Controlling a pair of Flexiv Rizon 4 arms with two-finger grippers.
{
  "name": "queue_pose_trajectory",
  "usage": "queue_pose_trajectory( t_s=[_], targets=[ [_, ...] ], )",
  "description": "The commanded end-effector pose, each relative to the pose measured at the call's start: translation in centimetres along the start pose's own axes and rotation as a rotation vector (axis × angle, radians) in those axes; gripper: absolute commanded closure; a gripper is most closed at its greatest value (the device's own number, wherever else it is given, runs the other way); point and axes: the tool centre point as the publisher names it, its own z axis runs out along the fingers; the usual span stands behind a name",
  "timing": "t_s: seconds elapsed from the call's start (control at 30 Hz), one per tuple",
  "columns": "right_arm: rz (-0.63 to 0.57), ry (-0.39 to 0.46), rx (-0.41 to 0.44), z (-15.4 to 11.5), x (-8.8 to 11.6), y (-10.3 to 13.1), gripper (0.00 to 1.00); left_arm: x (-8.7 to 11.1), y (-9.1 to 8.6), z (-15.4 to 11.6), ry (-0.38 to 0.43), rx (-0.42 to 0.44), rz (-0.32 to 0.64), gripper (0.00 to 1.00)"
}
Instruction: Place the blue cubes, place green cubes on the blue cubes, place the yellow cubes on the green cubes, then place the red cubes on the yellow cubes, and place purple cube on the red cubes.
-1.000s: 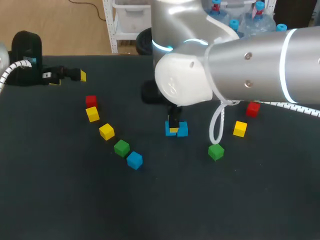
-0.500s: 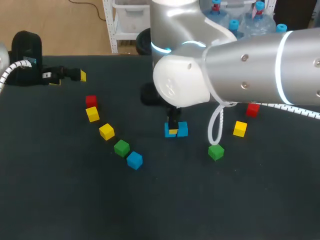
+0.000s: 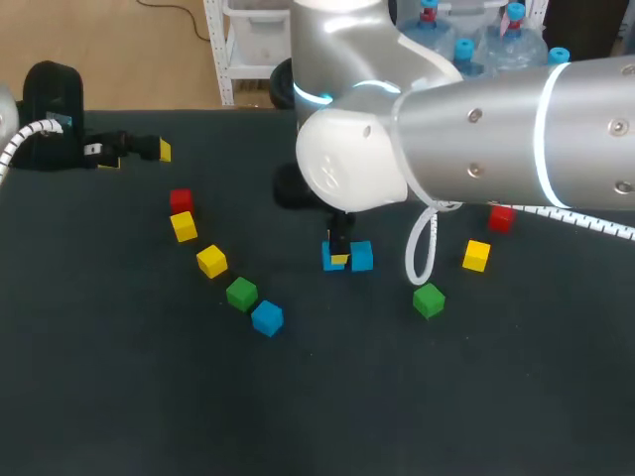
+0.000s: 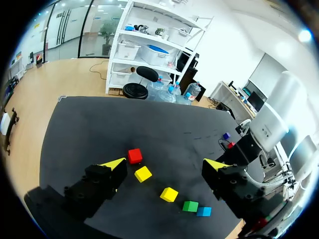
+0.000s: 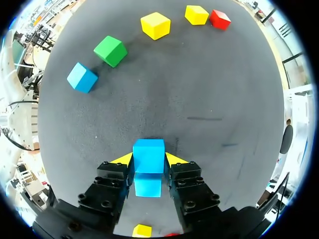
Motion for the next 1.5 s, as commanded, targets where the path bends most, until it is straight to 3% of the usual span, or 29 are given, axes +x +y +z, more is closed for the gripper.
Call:
queue_pose_trajectory(
  t_s=[0.03,0.7,0.73,0.8,0.87,0.9,0.93,0.97,1.23,1.5],
  targets=[
    [-0.001,0.001,-0.002,0.0,0.0,-0.1,1.0,0.1,0.3,0.0,-0.006,0.012,0.002,0.0],
    [-0.011,-0.002,-0.016,0.4,0.3,0.0,1.0,0.1,0.3,0.0,-0.006,0.012,0.002,0.0],
    [-0.012,-0.002,-0.017,0.4,0.2,0.0,0.93,0.1,0.3,0.0,-0.006,0.012,0.002,0.0],
    [-0.019,0.001,-0.017,0.4,0.1,0.0,0.66,0.1,0.3,0.0,-0.006,0.012,0.002,0.0],
    [-0.023,0.005,-0.015,0.4,0.1,0.0,0.56,0.1,0.3,0.0,-0.006,0.012,0.002,0.0],
    [-0.028,0.009,-0.014,0.4,0.0,0.0,0.47,0.1,0.3,0.0,-0.006,0.012,0.002,0.0],
    [-0.027,0.01,-0.013,0.4,0.0,0.0,0.08,0.1,0.3,0.0,-0.006,0.012,0.002,0.0],
    [-0.029,0.008,-0.015,0.4,0.0,0.0,0.0,0.1,0.3,0.0,-0.006,0.012,0.002,0.0],
    [0.004,-0.015,-0.022,-0.5,0.1,0.3,0.0,0.1,0.3,0.0,-0.006,0.012,0.002,0.0],
    [0.007,-0.07,0.033,-3.2,-1.2,1.9,0.0,0.1,0.3,0.0,-0.006,0.012,0.002,0.0]
  ],
)
